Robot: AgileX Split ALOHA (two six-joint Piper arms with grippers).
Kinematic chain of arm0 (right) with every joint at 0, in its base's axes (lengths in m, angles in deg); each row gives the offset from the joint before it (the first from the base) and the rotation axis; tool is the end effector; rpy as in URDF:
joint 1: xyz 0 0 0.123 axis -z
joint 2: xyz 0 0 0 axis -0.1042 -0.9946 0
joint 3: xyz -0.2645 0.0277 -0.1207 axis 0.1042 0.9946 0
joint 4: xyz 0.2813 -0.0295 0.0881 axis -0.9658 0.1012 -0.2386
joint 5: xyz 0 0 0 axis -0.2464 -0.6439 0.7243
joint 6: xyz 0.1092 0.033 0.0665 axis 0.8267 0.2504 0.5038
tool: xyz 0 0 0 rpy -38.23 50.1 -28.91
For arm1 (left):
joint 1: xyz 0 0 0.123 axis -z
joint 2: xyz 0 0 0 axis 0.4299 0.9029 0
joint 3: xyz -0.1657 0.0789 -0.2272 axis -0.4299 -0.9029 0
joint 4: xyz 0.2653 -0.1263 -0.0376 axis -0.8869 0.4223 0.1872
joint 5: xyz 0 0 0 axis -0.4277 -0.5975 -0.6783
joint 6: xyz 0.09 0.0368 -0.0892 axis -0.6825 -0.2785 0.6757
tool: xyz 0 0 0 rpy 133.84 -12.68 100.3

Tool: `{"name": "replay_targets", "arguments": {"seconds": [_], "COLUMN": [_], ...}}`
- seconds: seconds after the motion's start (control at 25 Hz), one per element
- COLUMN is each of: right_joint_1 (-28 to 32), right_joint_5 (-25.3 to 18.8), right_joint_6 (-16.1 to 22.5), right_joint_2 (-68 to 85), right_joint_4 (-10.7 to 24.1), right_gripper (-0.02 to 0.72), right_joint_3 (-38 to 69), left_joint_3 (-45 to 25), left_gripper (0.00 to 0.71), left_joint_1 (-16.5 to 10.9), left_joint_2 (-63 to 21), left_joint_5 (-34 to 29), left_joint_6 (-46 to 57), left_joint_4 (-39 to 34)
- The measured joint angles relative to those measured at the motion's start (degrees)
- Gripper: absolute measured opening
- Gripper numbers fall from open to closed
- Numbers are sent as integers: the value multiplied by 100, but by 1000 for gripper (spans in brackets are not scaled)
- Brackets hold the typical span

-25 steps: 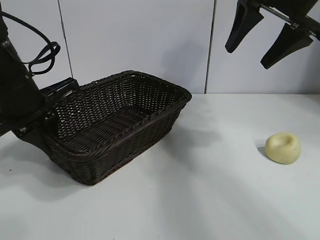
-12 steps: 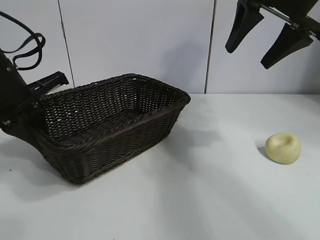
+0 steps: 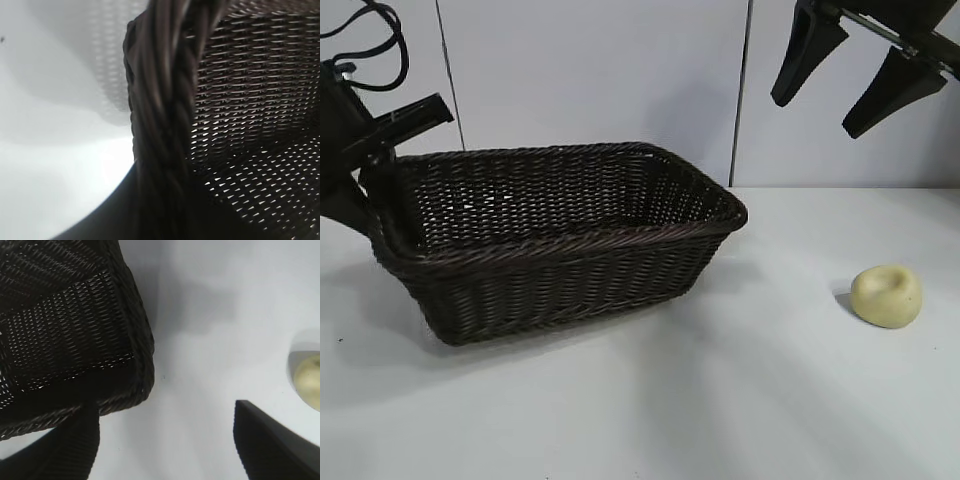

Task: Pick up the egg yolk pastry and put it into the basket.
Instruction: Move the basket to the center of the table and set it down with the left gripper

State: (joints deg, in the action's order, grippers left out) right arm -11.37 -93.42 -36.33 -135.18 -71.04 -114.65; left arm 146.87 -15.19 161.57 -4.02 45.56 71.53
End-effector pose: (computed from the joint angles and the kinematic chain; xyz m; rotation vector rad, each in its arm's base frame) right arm 0.4317 0.0879 0.2622 -0.1478 2.7973 0.5459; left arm 0.3860 -0.1220 0.1666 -0.2329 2.9752 -0.6635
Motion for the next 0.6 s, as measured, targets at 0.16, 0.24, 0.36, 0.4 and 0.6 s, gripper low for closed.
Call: {"name": "replay_targets", "arguments": {"seconds": [0.16, 0.24, 0.36, 0.4, 0.6], "right_joint_1": [0, 0, 0, 0, 0], "right_joint_5": [0, 0, -6, -19, -19], "right_joint_6": [0, 0, 0, 0, 0], "right_joint_2": [0, 0, 0, 0, 0], "right_joint_4": [0, 0, 0, 0, 0], "right_gripper": [540, 540, 540, 540, 540], "right_joint_3": [0, 0, 0, 0, 0], "left_joint_3": [109, 268, 606, 736, 1221], "left_gripper": [97, 97, 97, 97, 97], "left_joint_1": [0, 0, 0, 0, 0], "left_joint_2": [215, 338, 585, 664, 1131], "left_joint_5": [-231, -401, -643, -714, -892], "left_joint_6": [-518, -782, -1123, -1244, -1544], "left_joint_4": [-17, -30, -5, 18, 69]}}
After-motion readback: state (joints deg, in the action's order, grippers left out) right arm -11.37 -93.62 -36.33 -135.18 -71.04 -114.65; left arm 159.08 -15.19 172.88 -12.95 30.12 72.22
